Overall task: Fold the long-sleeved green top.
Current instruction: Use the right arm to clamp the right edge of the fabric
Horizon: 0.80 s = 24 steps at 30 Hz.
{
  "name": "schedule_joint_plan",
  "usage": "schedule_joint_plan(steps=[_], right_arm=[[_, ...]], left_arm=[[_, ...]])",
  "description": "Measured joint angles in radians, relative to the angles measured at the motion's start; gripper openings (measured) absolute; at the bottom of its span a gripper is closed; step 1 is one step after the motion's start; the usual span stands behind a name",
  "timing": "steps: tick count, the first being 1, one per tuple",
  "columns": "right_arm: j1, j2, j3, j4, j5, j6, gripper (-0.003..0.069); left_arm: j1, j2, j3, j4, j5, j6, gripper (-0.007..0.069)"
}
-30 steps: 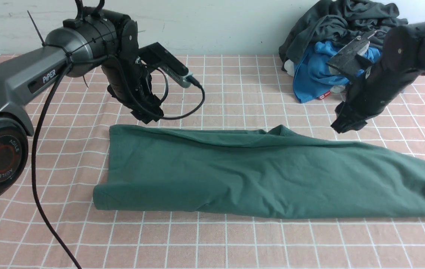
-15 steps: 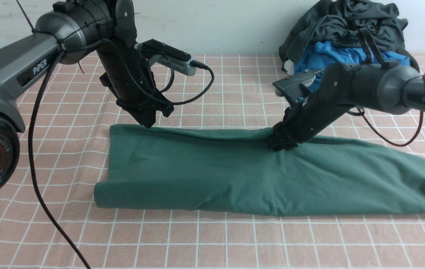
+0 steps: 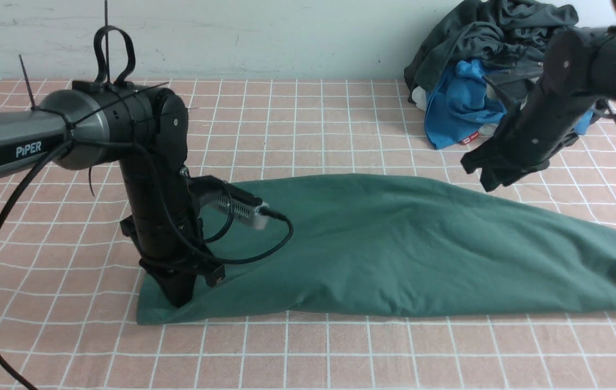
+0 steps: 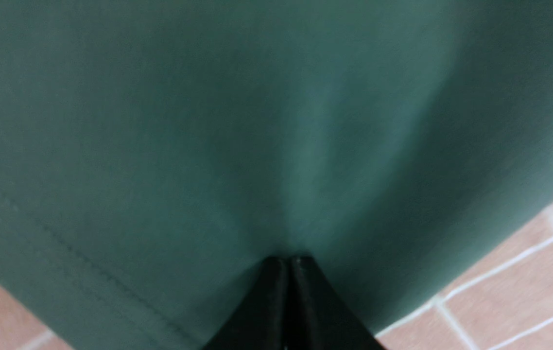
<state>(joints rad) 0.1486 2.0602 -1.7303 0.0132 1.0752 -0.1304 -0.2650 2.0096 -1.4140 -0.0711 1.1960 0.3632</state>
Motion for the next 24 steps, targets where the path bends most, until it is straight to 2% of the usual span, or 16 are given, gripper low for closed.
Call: schedule_joint_plan(steps=[4,11,19,20,24], right_arm=[[-0.001,-0.121,0.061,-0.013,0.006,-0.008,0.0206],[-0.039,-0.323,0.312,-0.035,-0.084,0.027,0.0206],[-0.226,-0.344,0.525,-0.157,-0.143,0.100,0.0206],[-0.285,-0.325,0.543,-0.169,-0.162,0.121,0.0218],[-0.392,-0.257,0.548,-0.155,-0.198,0.152,0.0299]], left_arm=[[0.031,-0.011,0.071,0.022,-0.016,-0.018,-0.0003],[0.059,-0.022,0.111,0.007,-0.053,-0.023,-0.0003],[0.065,-0.025,0.115,-0.011,-0.064,-0.014,-0.0003],[0.065,-0.025,0.116,-0.015,-0.065,-0.012,-0.0003],[0.065,-0.025,0.116,-0.016,-0.067,-0.008,-0.0003]])
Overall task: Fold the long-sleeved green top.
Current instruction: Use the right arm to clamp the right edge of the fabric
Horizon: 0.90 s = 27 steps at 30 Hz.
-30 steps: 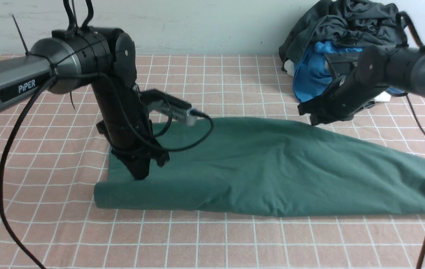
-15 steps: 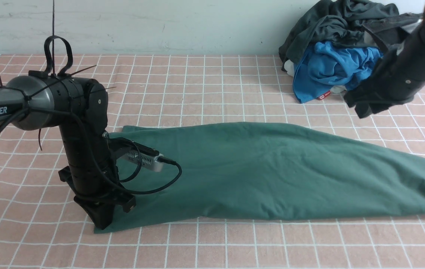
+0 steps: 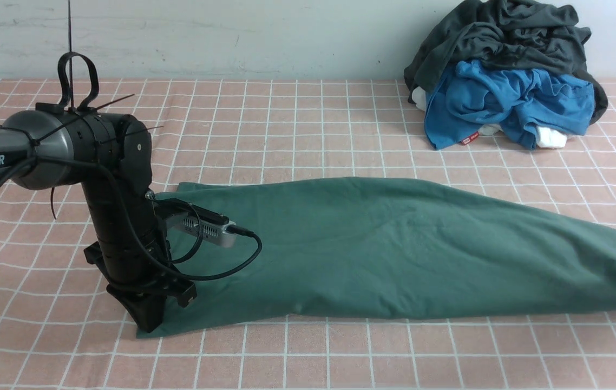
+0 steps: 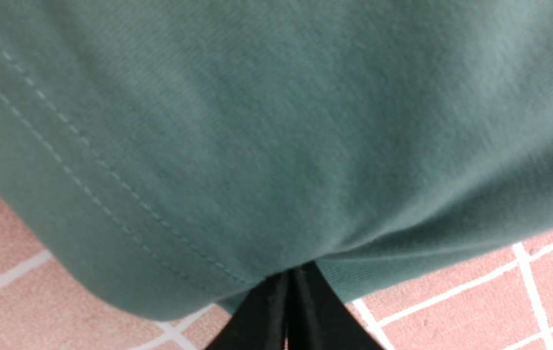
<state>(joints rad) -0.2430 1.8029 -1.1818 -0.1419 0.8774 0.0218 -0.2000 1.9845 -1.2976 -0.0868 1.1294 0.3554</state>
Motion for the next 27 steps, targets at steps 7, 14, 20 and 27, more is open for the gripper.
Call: schedule_joint_plan(steps=[7,14,20,27], right_arm=[[-0.067,0.096,0.000,0.111,-0.057,-0.022,0.0485],[-0.067,0.115,0.000,0.187,-0.073,-0.114,0.0468],[-0.067,0.119,-0.002,0.201,-0.071,-0.140,0.0258],[-0.067,0.058,-0.088,0.076,0.018,-0.119,0.0025]], left_arm=[[0.000,0.000,0.000,0.000,-0.001,0.001,-0.0003],[0.000,0.000,0.000,0.001,-0.001,0.001,-0.0003],[0.000,0.000,0.000,0.001,-0.002,0.001,-0.0003],[0.000,-0.049,0.012,0.013,-0.062,0.001,-0.0003]])
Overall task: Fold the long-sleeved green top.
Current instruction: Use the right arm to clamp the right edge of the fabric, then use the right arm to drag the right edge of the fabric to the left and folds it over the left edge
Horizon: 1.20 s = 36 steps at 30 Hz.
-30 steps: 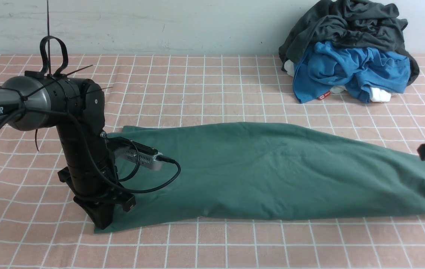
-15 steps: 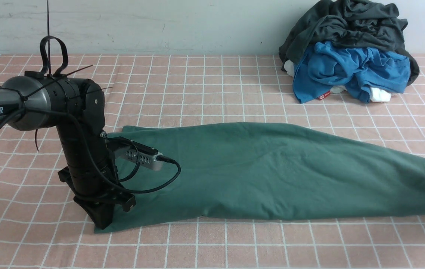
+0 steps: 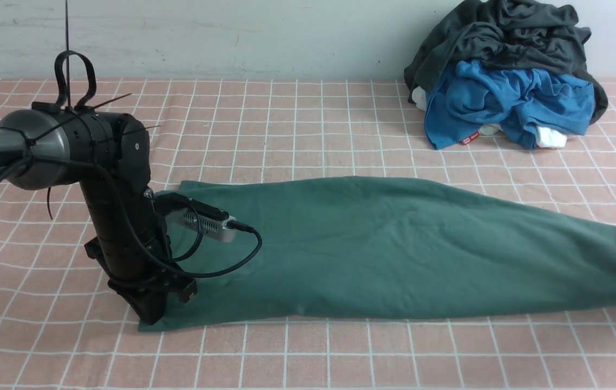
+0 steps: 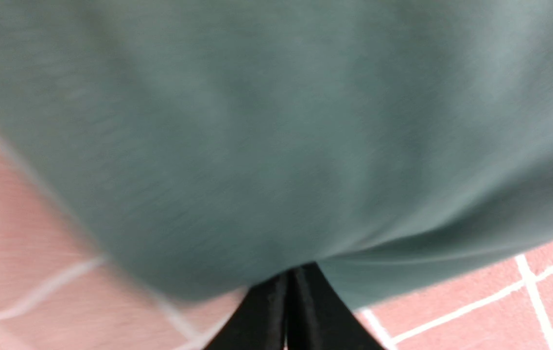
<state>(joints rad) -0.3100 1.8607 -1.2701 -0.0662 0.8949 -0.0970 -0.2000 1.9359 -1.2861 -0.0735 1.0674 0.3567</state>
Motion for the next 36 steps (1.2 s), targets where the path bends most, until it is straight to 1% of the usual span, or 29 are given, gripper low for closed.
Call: schedule_joint_plan(steps=[1,3,5,8,9,10,11,14,17,18,20,22,23,25,26,27,30,33,34,36], right_arm=[[0.000,-0.005,0.000,-0.008,0.000,0.005,0.0025],[0.000,-0.065,-0.057,-0.097,0.033,0.061,0.0025],[0.003,-0.126,-0.112,-0.132,0.063,0.083,0.0025],[0.032,-0.196,-0.190,-0.117,0.106,0.075,0.0025],[0.069,-0.227,-0.233,-0.081,0.127,0.050,0.0025],[0.083,-0.230,-0.244,-0.075,0.133,0.046,0.0025],[0.140,-0.254,-0.293,-0.017,0.155,0.004,0.0025],[0.277,-0.261,-0.353,0.088,0.176,-0.061,0.0025],[0.465,-0.229,-0.384,0.232,0.164,-0.124,0.0025],[0.476,-0.226,-0.385,0.232,0.162,-0.124,0.0025],[0.604,-0.170,-0.387,0.309,0.116,-0.135,0.0025],[0.686,-0.113,-0.389,0.365,0.067,-0.140,0.0024],[0.741,-0.071,-0.389,0.401,0.024,-0.146,0.0024],[0.805,0.005,-0.389,0.460,-0.033,-0.163,0.0024],[0.811,0.013,-0.389,0.474,-0.045,-0.165,0.0024],[0.859,0.075,-0.389,0.530,-0.082,-0.182,0.0024],[0.926,0.173,-0.389,0.624,-0.138,-0.240,0.0024],[0.956,0.243,-0.389,0.712,-0.156,-0.317,0.0040],[0.958,0.249,-0.389,0.724,-0.158,-0.329,0.0045],[0.960,0.264,-0.389,0.793,-0.158,-0.387,0.0094]], left_arm=[[0.000,-0.004,0.000,0.002,-0.002,0.000,-0.0003],[0.001,-0.067,0.000,0.023,-0.012,0.000,-0.0003],[0.001,-0.134,-0.007,0.041,-0.014,-0.001,-0.0003],[0.001,-0.204,-0.021,0.049,-0.015,-0.002,-0.0003],[0.001,-0.243,-0.028,0.050,-0.015,-0.002,-0.0003],[0.001,-0.253,-0.031,0.051,-0.015,-0.002,-0.0003],[0.001,-0.293,-0.038,0.051,-0.015,-0.002,-0.0003],[0.001,-0.356,-0.041,0.052,-0.013,-0.002,-0.0003],[0.001,-0.430,-0.041,0.053,-0.008,-0.002,-0.0003],[0.001,-0.440,-0.041,0.053,-0.006,-0.003,-0.0003],[0.001,-0.495,-0.041,0.054,0.002,-0.003,-0.0003],[0.001,-0.539,-0.041,0.054,0.005,-0.003,-0.0003],[0.001,-0.569,-0.041,0.054,0.006,-0.003,-0.0003],[0.001,-0.601,-0.041,0.054,0.009,-0.003,-0.0003],[0.001,-0.606,-0.041,0.054,0.009,-0.003,-0.0003],[0.001,-0.625,-0.041,0.054,0.012,-0.003,-0.0003],[0.001,-0.643,-0.037,0.054,0.013,-0.003,-0.0003],[0.001,-0.646,-0.020,0.054,0.013,-0.003,-0.0003],[0.001,-0.646,-0.017,0.054,0.013,-0.003,-0.0003],[0.001,-0.646,0.000,0.054,0.012,-0.003,-0.0003]])
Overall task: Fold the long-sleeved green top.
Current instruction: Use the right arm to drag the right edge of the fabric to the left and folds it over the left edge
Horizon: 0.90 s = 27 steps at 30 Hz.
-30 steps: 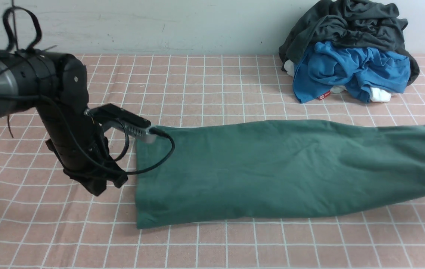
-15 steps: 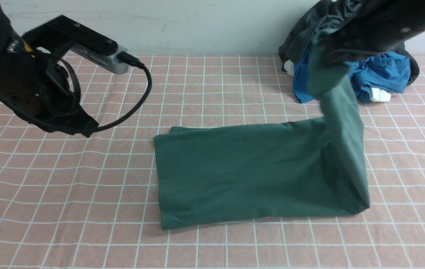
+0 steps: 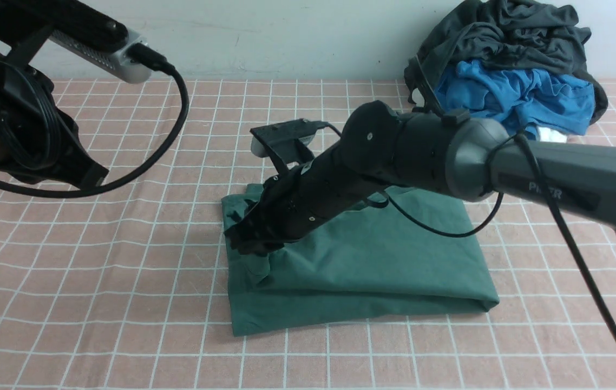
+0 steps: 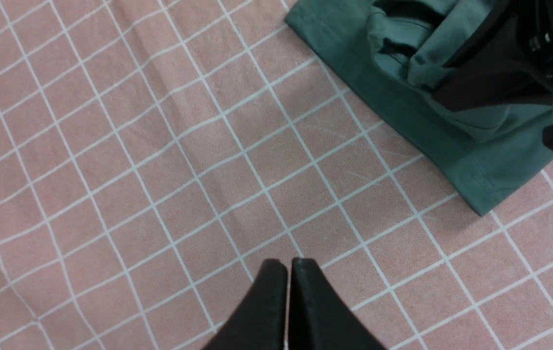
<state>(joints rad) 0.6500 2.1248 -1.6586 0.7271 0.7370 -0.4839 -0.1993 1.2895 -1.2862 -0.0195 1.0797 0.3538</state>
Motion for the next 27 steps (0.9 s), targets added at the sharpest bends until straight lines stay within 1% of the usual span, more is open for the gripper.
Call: schedule_joint_plan(steps=[2,3,4,6,7,8,9,10,11,14,17,19,21,25,27], right_arm=[[-0.004,-0.006,-0.003,0.054,0.001,-0.047,0.0169],[-0.010,-0.017,-0.009,0.075,0.016,-0.072,0.0223],[-0.018,-0.025,-0.016,0.080,0.034,-0.088,0.0260],[-0.036,-0.044,-0.037,0.070,0.083,-0.116,0.0336],[-0.056,-0.060,-0.058,0.037,0.111,-0.124,0.0374],[-0.068,-0.069,-0.069,-0.001,0.138,-0.122,0.0392],[-0.071,-0.071,-0.072,-0.001,0.142,-0.122,0.0395],[-0.095,-0.083,-0.084,-0.109,0.175,-0.079,0.0415],[-0.103,-0.085,-0.085,-0.147,0.186,-0.055,0.0418],[-0.113,-0.069,-0.086,-0.353,0.251,0.104,0.0424],[-0.099,-0.023,-0.085,-0.463,0.318,0.203,0.0424],[-0.090,-0.001,-0.085,-0.481,0.333,0.218,0.0424],[-0.056,0.053,-0.085,-0.498,0.345,0.235,0.0424],[-0.016,0.071,-0.084,-0.521,0.312,0.239,0.0424],[-0.013,0.061,-0.084,-0.524,0.304,0.239,0.0424]], left_arm=[[0.000,0.000,0.006,0.001,0.000,0.000,-0.0003],[0.000,0.000,0.008,0.001,-0.001,0.000,-0.0003],[0.000,0.000,0.008,0.001,-0.004,0.000,-0.0003],[0.000,0.000,0.008,0.001,-0.007,0.000,-0.0003],[0.000,0.000,0.008,0.002,-0.008,0.000,-0.0003],[0.000,0.000,0.008,0.003,-0.008,0.000,-0.0003],[0.000,0.000,0.008,0.003,-0.008,0.000,-0.0003],[0.000,0.000,0.008,0.004,-0.009,0.000,-0.0003],[0.000,0.000,0.008,0.004,-0.011,0.000,-0.0003],[0.000,0.000,0.008,0.004,-0.016,0.000,-0.0003],[0.000,0.000,0.008,0.004,-0.019,0.000,-0.0003],[0.000,0.000,0.008,0.004,-0.020,0.000,-0.0003],[0.000,0.000,0.009,0.004,-0.029,0.000,-0.0003],[0.000,0.000,0.017,0.003,-0.033,-0.007,-0.0003],[0.000,-0.001,0.020,0.002,-0.033,-0.011,-0.0003]])
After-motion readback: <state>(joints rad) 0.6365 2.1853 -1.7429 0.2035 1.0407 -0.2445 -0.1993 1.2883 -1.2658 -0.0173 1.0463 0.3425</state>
